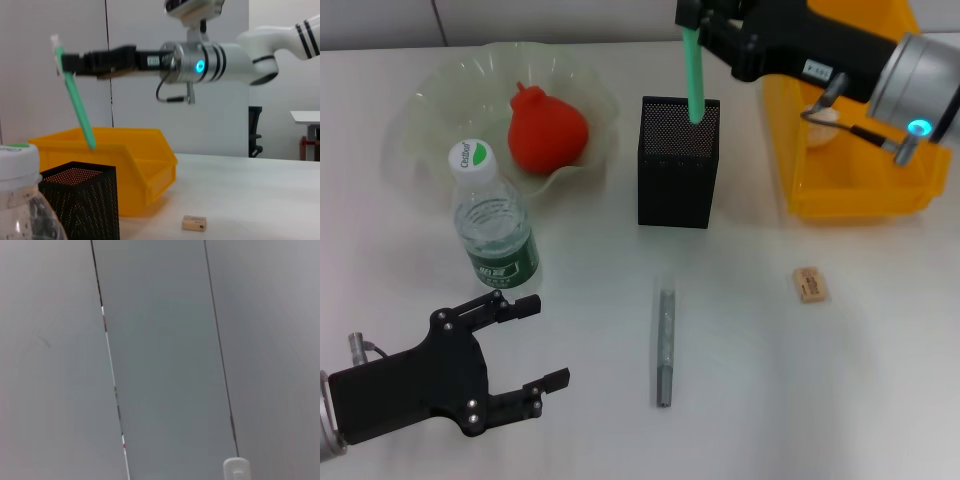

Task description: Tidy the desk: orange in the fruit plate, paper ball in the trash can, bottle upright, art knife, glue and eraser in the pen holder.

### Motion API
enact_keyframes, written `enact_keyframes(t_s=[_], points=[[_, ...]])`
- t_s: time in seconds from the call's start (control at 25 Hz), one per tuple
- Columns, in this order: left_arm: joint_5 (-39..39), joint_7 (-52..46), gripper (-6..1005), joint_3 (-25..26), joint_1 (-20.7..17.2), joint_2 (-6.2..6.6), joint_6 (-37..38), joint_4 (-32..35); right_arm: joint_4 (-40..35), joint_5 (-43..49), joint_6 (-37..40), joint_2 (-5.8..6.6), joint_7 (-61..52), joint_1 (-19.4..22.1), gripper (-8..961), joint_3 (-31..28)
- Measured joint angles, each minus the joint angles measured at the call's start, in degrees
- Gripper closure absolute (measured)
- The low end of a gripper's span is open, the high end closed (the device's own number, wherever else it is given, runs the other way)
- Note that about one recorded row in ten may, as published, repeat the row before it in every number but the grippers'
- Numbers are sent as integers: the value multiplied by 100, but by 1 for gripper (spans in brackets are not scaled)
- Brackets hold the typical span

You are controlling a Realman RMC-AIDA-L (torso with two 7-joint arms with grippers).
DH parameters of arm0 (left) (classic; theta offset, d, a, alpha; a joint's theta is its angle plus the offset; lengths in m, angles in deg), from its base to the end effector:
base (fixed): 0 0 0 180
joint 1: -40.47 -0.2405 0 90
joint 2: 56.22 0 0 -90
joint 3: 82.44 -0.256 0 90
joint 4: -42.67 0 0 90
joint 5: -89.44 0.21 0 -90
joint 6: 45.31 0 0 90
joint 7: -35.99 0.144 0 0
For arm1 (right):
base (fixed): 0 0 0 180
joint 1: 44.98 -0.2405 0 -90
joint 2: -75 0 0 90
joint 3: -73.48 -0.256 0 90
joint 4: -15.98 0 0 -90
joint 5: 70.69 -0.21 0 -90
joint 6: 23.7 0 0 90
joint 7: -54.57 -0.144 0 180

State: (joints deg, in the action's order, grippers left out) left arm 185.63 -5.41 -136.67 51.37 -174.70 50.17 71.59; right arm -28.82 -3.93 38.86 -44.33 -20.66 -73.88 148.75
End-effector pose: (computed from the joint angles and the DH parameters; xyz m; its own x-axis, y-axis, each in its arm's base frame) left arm -0.3156 0.2128 -0.0269 0.8152 0.0258 0.5786 0.2345 -0.9281 -0.2890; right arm 0.1722 0.3838 -0.0115 0.6588 -0.1135 -0.7437 -0.4760 -0.8284 -0.2952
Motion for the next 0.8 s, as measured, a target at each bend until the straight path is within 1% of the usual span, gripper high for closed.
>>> enact_keyframes(t_s=[0.08,0.16,0.32,0.68,0.72,0.76,0.8], points=[[0,0,215,0,0,0,-2,0,550,-224,33,-1,417,-189,671,-1],[0,0,215,0,0,0,-3,0,916,-306,22,-6,635,-348,664,-2],[17,0,215,0,3,0,-3,0,1283,-325,-9,-7,873,-508,650,-4],[33,0,215,1,7,0,-4,0,1164,-323,131,-5,843,-374,618,-3],[34,0,215,1,5,0,-4,0,835,-271,195,4,562,-213,614,23],[34,0,215,1,5,0,-4,0,835,-271,195,4,562,-213,611,23],[35,0,215,0,5,0,-4,0,570,-186,216,16,319,-98,607,53]])
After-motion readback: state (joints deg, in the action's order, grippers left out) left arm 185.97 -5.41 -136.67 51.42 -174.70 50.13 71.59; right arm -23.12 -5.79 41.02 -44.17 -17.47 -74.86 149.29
